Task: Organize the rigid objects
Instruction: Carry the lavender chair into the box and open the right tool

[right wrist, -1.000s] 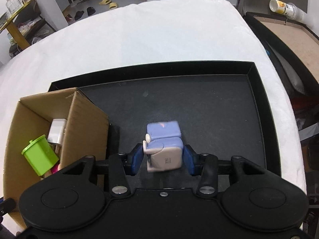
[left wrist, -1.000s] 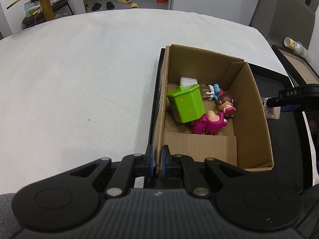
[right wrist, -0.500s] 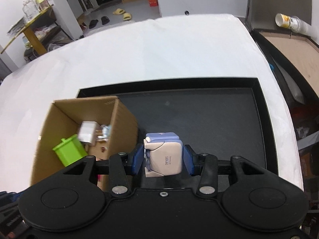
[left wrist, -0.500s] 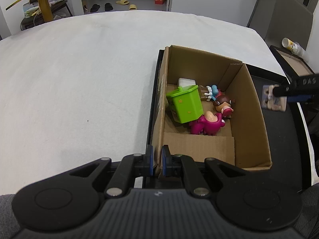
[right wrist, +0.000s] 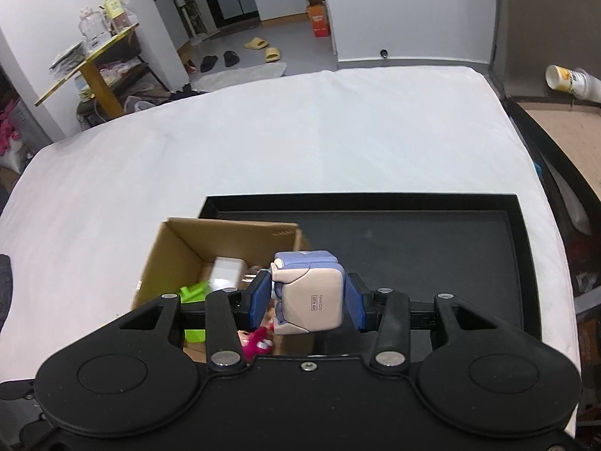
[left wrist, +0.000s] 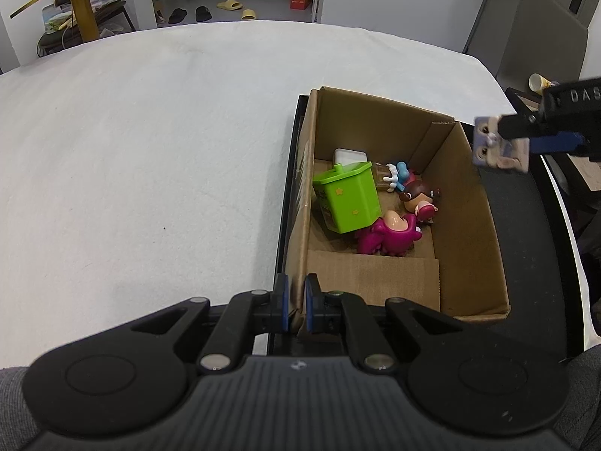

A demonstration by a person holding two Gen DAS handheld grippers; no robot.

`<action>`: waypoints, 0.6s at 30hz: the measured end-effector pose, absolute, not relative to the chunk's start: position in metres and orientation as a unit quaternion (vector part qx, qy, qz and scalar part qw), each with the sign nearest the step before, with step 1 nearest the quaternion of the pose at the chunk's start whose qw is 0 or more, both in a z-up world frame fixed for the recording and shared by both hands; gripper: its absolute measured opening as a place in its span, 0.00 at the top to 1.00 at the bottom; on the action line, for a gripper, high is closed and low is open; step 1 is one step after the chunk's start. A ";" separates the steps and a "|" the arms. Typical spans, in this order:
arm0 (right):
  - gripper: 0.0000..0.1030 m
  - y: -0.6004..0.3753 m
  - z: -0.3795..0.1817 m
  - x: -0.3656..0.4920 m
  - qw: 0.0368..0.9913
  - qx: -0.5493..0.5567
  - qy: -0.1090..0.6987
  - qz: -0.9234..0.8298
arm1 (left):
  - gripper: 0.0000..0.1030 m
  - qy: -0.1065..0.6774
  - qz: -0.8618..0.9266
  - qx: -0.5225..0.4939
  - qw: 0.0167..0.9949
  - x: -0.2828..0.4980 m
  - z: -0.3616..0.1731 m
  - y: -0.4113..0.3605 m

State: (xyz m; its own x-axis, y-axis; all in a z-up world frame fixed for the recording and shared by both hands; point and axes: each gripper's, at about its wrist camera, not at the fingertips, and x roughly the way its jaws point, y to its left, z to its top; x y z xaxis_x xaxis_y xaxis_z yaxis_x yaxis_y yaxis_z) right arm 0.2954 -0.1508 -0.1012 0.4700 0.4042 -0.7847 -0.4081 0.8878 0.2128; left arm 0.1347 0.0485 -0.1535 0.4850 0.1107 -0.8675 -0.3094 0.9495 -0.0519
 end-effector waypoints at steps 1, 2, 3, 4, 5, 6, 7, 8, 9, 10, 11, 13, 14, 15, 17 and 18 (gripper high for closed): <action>0.59 -0.148 -0.100 0.295 0.857 -0.002 0.456 0.240 | 0.93 0.492 0.122 -0.102 0.856 0.135 -0.154 0.049; 0.59 -0.145 -0.099 0.294 0.857 -0.002 0.455 0.243 | 0.93 0.492 0.122 -0.103 0.856 0.134 -0.154 0.049; 0.59 -0.141 -0.098 0.294 0.857 -0.003 0.454 0.245 | 0.93 0.492 0.121 -0.103 0.856 0.134 -0.154 0.050; 0.59 -0.137 -0.097 0.293 0.856 -0.004 0.453 0.248 | 0.93 0.491 0.121 -0.104 0.856 0.134 -0.154 0.050; 0.59 -0.133 -0.096 0.293 0.856 -0.006 0.452 0.250 | 0.93 0.491 0.120 -0.105 0.856 0.134 -0.154 0.051; 0.59 -0.129 -0.096 0.292 0.857 -0.009 0.450 0.252 | 0.93 0.491 0.120 -0.105 0.856 0.134 -0.154 0.051; 0.59 -0.125 -0.096 0.292 0.855 -0.008 0.452 0.255 | 0.93 0.491 0.119 -0.106 0.856 0.133 -0.154 0.051; 0.59 -0.122 -0.096 0.292 0.853 -0.006 0.454 0.258 | 0.93 0.491 0.119 -0.107 0.856 0.133 -0.154 0.051; 0.59 -0.119 -0.096 0.292 0.853 -0.006 0.454 0.259 | 0.93 0.491 0.118 -0.108 0.856 0.133 -0.154 0.052; 0.59 -0.115 -0.096 0.291 0.852 -0.007 0.453 0.261 | 0.93 0.491 0.118 -0.108 0.856 0.133 -0.154 0.052; 0.59 -0.112 -0.096 0.291 0.852 -0.007 0.453 0.263 | 0.93 0.491 0.117 -0.108 0.856 0.133 -0.154 0.052; 0.59 -0.106 -0.099 0.291 0.848 -0.005 0.458 0.267 | 0.93 0.491 0.117 -0.109 0.856 0.133 -0.154 0.052; 0.58 -0.104 -0.101 0.291 0.845 -0.002 0.461 0.270 | 0.93 0.491 0.116 -0.110 0.856 0.133 -0.154 0.053; 0.57 -0.103 -0.102 0.291 0.844 0.002 0.461 0.273 | 0.93 0.491 0.116 -0.111 0.856 0.133 -0.154 0.053; 0.57 -0.103 -0.101 0.290 0.848 0.009 0.456 0.272 | 0.92 0.491 0.117 -0.110 0.856 0.133 -0.154 0.053; 0.57 -0.104 -0.101 0.290 0.848 0.011 0.455 0.272 | 0.92 0.491 0.120 -0.110 0.856 0.133 -0.154 0.053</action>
State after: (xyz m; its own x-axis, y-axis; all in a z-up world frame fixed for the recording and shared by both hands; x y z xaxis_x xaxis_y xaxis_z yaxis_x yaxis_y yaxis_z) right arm 0.2897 -0.1038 -0.1007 0.4382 0.4718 -0.7651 -0.4523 0.8513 0.2658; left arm 0.1335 0.0530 -0.1540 0.4895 0.0984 -0.8664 -0.3141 0.9468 -0.0699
